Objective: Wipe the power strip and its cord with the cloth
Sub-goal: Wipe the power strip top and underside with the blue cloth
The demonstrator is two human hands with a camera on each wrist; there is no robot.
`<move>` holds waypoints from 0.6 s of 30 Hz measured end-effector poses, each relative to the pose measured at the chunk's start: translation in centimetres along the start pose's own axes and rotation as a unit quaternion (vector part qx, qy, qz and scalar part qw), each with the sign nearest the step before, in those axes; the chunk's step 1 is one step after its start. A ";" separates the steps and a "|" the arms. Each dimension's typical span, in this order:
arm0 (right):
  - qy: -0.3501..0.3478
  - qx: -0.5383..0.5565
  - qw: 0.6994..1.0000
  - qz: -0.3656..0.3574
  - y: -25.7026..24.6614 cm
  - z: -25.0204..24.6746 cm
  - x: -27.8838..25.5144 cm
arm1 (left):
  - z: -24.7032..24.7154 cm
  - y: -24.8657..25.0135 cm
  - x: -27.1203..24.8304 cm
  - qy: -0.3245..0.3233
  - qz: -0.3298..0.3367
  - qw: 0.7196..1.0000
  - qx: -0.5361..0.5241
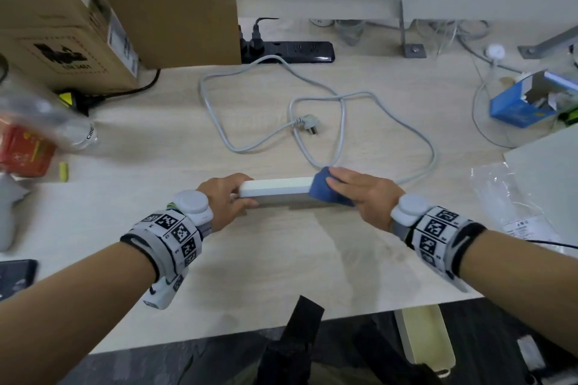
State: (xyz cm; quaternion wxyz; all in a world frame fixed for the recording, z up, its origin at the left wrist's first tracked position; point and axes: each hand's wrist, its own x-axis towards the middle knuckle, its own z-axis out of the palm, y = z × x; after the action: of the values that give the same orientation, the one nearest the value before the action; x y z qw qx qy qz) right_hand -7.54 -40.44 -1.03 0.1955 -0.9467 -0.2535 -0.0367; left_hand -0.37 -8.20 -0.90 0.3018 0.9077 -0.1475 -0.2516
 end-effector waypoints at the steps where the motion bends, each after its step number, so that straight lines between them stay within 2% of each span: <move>1: -0.001 -0.007 1.000 0.010 0.5 -0.1 -0.6 | 0.0 0.0 0.0 0.000 0.000 1.000 0.003; 4: 0.023 -0.021 0.999 0.020 0.0 1.2 -0.4 | 0.2 -0.3 0.1 0.000 -0.003 1.000 -0.005; 6: 0.026 -0.011 1.000 -0.007 -1.6 1.9 0.8 | 0.1 -0.2 0.0 0.000 -0.001 1.000 -0.012; 10: -0.030 -0.013 0.999 -0.040 -5.5 3.4 4.4 | 0.4 -0.4 0.1 0.009 0.004 1.000 -0.010; 14: -0.140 0.002 0.990 -0.014 -9.3 5.2 8.6 | 0.5 -0.7 0.0 0.014 0.029 0.999 -0.008; 17: -0.139 -0.004 0.989 -0.045 -9.9 4.3 9.6 | 0.5 -0.8 -0.1 0.026 0.042 0.999 -0.006; 18: -0.112 -0.015 0.991 -0.065 -9.5 3.7 9.3 | 0.5 -0.8 -0.1 0.030 0.040 0.999 -0.010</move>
State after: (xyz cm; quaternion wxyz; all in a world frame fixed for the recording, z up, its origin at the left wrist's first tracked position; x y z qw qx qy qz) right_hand -4.24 -27.15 0.47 0.1488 -0.9291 -0.3346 0.0528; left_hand -0.65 -7.76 -1.75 0.3250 0.9052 -0.1722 -0.2130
